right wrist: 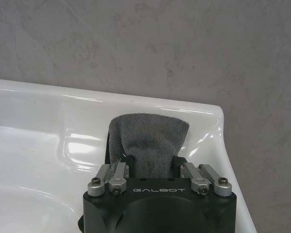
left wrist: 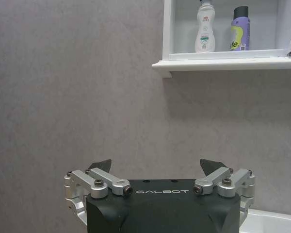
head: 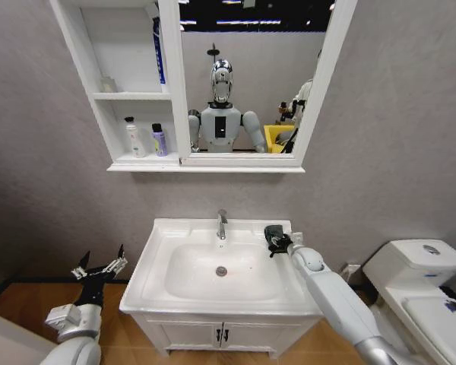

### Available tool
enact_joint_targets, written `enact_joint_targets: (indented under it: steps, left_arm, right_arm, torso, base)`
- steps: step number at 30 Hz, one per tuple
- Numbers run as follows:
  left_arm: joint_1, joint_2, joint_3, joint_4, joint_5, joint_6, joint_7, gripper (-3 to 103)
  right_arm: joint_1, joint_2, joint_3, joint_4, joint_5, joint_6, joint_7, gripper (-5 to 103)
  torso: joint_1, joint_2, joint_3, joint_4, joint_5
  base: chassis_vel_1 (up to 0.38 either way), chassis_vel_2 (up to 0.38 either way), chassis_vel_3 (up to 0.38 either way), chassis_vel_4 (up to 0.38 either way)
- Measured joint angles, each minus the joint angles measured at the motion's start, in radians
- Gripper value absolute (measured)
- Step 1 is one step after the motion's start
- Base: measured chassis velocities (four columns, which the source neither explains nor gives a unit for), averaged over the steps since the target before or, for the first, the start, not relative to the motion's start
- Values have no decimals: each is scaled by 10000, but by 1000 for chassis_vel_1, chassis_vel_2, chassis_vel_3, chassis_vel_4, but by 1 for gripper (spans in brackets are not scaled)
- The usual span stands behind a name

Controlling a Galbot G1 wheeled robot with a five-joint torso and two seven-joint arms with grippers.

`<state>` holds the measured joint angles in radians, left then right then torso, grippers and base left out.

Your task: Move facial cleanser and shampoo from washbasin to cabinet, then wipe washbasin with towel.

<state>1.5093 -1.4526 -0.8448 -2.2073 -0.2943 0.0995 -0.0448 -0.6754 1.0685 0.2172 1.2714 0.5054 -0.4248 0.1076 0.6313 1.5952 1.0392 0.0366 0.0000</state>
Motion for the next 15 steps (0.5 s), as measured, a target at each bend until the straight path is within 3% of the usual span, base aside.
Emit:
enact_joint_targets:
  steps: [4, 9, 12, 15]
  left_arm:
    - [6, -33, 0, 0, 9, -1, -29, 100]
    - [30, 10, -88, -62, -64, 0, -48, 100]
    - [66, 35, -85, -106, -95, 2, -47, 100]
    - [87, 36, -45, -136, -97, 7, -48, 100]
  right_arm:
    - [-13, 74, 58, -71, 5, -1, 10, 33]
    - [-162, 147, 176, -84, -6, 46, -38, 12]
    - [-272, 146, 207, 90, -9, 84, -63, 4]
    - [-424, 128, 207, 498, -25, 135, -30, 3]
  torso:
    - [0, -1, 0, 0, -1]
    - [0, -1, 0, 0, -1]
    - [0, 0, 0, -1, 0]
    - [1, -1, 1, -1, 1]
  base:
    - [0, 0, 0, 0]
    - [0, 0, 0, 0]
    - [0, 0, 0, 0]
    - [0, 0, 0, 0]
